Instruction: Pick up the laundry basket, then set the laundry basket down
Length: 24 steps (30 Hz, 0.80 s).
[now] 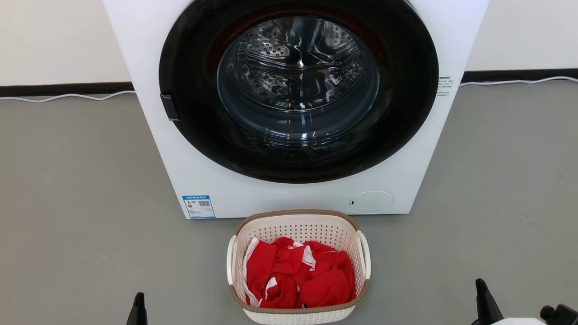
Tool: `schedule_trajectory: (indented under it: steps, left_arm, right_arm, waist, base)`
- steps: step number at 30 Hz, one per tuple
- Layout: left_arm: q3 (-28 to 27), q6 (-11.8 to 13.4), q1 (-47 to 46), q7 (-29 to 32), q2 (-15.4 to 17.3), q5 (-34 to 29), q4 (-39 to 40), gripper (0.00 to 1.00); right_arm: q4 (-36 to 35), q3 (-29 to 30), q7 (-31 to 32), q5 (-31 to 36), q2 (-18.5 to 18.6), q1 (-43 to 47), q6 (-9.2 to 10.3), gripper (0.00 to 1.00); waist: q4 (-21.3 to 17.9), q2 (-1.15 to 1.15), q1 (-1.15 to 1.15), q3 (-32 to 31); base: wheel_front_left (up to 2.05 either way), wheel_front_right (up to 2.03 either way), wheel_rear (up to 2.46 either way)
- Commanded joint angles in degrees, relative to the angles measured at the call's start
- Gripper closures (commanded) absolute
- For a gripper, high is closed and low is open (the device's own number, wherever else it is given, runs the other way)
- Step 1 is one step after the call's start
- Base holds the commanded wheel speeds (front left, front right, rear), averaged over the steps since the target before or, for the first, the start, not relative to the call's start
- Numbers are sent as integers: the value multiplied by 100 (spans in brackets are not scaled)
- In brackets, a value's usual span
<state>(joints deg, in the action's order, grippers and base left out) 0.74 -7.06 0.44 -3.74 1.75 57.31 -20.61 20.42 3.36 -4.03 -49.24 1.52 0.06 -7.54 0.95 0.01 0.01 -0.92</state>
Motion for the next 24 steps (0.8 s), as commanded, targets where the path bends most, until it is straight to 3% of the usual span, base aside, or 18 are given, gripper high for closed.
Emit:
schedule_trajectory:
  steps: [1,24]
  left_arm:
    - [-147,-23,-288,35,80,162,177,100]
    - [-365,-30,-429,405,92,1407,356,100]
  right_arm:
    - [-181,-14,80,-206,90,-250,2,100]
    - [-353,109,443,-1739,107,-391,3,100]
  waist:
    - [-2,-1,-1,3]
    - [-37,-1,-1,43]
  base:
    - [0,0,0]
    - [0,0,0]
